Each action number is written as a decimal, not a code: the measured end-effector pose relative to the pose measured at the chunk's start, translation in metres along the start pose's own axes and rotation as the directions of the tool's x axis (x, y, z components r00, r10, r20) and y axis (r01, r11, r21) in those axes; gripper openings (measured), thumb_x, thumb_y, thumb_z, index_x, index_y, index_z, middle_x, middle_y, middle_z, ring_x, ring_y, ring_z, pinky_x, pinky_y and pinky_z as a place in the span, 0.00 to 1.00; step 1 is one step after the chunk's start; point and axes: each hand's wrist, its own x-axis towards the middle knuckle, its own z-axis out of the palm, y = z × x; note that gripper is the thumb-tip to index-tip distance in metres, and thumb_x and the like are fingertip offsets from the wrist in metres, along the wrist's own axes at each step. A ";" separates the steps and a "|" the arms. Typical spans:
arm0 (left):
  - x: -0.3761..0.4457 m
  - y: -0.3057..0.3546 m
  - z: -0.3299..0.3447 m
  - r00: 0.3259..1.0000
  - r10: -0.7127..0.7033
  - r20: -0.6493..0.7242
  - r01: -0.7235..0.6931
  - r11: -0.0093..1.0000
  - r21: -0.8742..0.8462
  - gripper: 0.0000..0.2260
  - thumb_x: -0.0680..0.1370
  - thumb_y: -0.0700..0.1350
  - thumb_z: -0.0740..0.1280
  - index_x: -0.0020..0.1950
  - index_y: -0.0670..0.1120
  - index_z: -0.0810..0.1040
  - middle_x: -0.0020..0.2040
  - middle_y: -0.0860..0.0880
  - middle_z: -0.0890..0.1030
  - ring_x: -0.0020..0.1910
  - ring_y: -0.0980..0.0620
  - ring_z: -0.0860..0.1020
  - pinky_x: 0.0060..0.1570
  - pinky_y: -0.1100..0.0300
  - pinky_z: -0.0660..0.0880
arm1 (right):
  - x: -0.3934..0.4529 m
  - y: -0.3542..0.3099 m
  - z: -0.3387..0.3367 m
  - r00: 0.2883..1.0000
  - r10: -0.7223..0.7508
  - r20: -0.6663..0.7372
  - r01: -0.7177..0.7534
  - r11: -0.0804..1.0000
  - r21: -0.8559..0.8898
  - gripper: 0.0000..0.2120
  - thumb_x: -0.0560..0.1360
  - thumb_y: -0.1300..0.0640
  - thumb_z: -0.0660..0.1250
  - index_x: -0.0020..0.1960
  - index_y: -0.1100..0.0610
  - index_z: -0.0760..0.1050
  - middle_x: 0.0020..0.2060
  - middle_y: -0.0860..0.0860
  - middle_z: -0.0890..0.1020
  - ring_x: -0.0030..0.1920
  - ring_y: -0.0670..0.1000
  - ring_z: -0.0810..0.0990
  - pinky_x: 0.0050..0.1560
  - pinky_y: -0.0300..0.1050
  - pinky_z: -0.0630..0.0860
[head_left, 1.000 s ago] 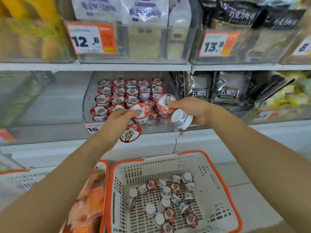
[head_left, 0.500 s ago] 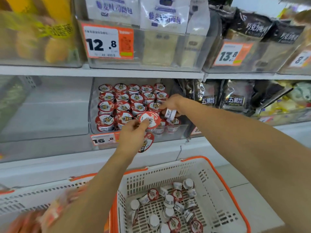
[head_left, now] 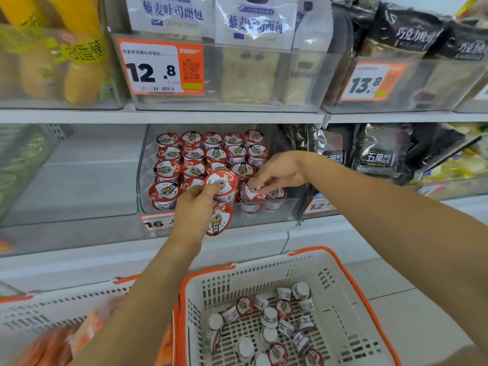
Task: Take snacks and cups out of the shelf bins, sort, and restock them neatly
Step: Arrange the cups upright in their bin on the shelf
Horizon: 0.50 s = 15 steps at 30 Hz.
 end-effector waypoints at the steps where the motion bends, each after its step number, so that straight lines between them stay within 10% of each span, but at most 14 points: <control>1: -0.001 0.000 0.001 1.000 0.001 -0.001 -0.001 1.000 0.010 0.07 0.79 0.48 0.68 0.41 0.53 0.77 0.42 0.55 0.82 0.47 0.52 0.81 0.51 0.55 0.77 | -0.001 0.002 0.002 0.999 0.008 -0.032 -0.009 0.999 -0.052 0.23 0.74 0.62 0.75 0.67 0.64 0.74 0.70 0.56 0.73 0.60 0.53 0.78 0.49 0.41 0.82; 6: -0.003 0.000 0.008 0.998 0.037 0.046 -0.041 0.995 0.092 0.07 0.80 0.50 0.67 0.41 0.55 0.77 0.42 0.57 0.81 0.48 0.53 0.81 0.49 0.57 0.77 | -0.005 0.008 0.008 0.991 -0.011 -0.131 -0.029 0.954 -0.298 0.08 0.78 0.54 0.72 0.51 0.58 0.77 0.49 0.56 0.83 0.42 0.50 0.82 0.44 0.40 0.79; 10: 0.007 0.009 0.016 0.993 0.048 0.103 -0.062 0.989 0.134 0.07 0.80 0.51 0.67 0.42 0.55 0.76 0.45 0.56 0.82 0.52 0.50 0.81 0.58 0.51 0.78 | -0.027 -0.004 -0.003 0.928 -0.255 -0.271 0.144 0.918 -0.371 0.20 0.81 0.50 0.67 0.65 0.64 0.77 0.51 0.59 0.84 0.43 0.54 0.86 0.41 0.44 0.84; 15: 0.018 0.025 0.037 0.970 0.000 0.242 -0.034 0.990 0.137 0.08 0.81 0.51 0.65 0.45 0.52 0.79 0.41 0.54 0.85 0.47 0.51 0.83 0.51 0.56 0.79 | -0.058 -0.015 -0.011 0.946 -0.312 0.090 0.321 0.937 -0.135 0.22 0.80 0.50 0.67 0.72 0.54 0.70 0.61 0.58 0.79 0.49 0.58 0.86 0.50 0.49 0.83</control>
